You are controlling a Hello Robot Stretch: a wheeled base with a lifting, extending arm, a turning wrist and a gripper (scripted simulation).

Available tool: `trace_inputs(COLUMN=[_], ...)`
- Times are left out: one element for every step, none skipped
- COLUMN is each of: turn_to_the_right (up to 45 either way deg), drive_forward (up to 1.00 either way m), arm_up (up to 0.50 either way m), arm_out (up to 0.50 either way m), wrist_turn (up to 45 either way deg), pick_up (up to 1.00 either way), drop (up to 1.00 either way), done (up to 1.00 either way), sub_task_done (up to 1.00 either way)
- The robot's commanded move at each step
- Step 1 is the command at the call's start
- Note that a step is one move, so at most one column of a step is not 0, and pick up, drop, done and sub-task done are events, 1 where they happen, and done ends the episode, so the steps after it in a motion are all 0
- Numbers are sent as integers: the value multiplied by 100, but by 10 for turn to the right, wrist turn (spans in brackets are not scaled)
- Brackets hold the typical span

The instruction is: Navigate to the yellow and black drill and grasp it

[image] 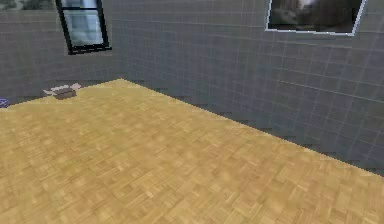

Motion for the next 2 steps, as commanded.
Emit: trace_inputs(turn_to_the_right=[0,-450], drive_forward=[45,0], arm_up=[0,0], arm_out=[0,0], wrist_turn=[0,0], pick_up=[0,0], drop=[0,0], done=[0,0], sub_task_done=[0,0])
